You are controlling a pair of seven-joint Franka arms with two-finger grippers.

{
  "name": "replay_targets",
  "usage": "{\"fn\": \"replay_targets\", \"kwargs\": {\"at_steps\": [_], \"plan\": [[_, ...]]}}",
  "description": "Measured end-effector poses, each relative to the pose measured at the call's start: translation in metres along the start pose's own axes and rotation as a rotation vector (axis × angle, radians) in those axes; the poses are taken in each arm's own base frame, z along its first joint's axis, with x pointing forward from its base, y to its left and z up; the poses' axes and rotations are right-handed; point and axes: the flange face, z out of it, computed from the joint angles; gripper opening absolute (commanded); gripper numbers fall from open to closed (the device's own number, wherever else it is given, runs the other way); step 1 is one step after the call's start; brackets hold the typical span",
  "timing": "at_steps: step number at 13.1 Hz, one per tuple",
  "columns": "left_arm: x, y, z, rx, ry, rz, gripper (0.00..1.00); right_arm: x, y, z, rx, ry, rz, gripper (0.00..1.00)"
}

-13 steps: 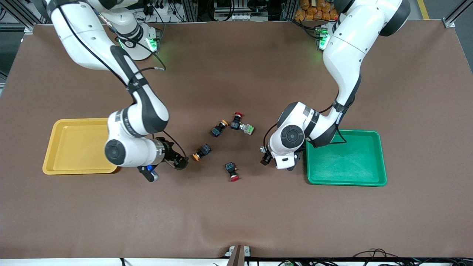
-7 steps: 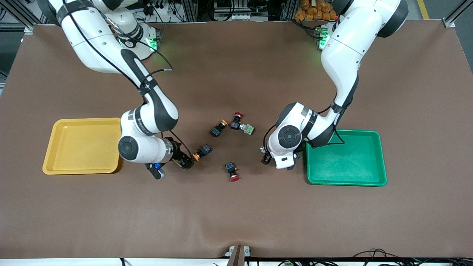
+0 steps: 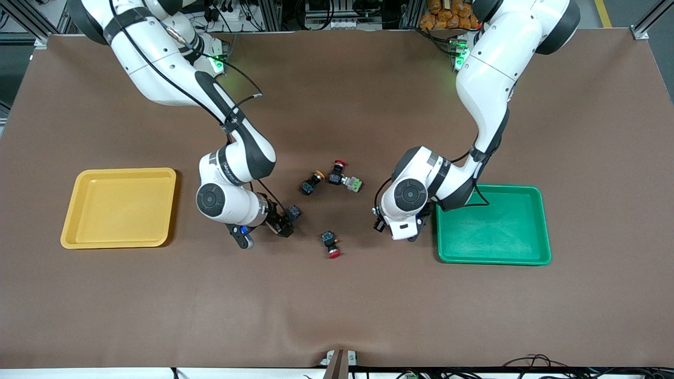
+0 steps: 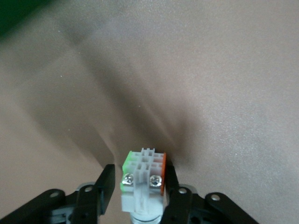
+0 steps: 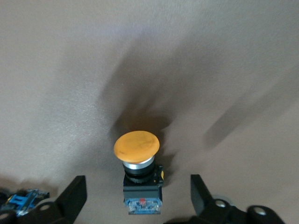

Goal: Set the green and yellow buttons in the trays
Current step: 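Grasp the yellow-capped button with the right gripper and lift it, then carry the yellow-capped button into the yellow tray with the right gripper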

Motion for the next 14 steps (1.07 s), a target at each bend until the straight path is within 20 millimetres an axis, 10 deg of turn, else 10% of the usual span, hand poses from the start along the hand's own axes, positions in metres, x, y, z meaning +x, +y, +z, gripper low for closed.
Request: {"fn": "replay_targets", "kwargs": {"at_steps": [4,10,14], "plan": [[0.000,0.001,-0.002,-0.006,0.022,0.018,0.44,-0.005,0.002,0.013,-0.007,-0.001,-0.008,0.06],[0.001,0.000,-0.024,0.032,0.087,0.056,0.41,0.002,0.005,0.004,-0.052,-0.031,-0.053,0.00],[0.001,-0.002,-0.038,0.043,0.100,0.060,0.44,0.059,0.016,-0.061,-0.156,-0.140,-0.149,0.00]]}}
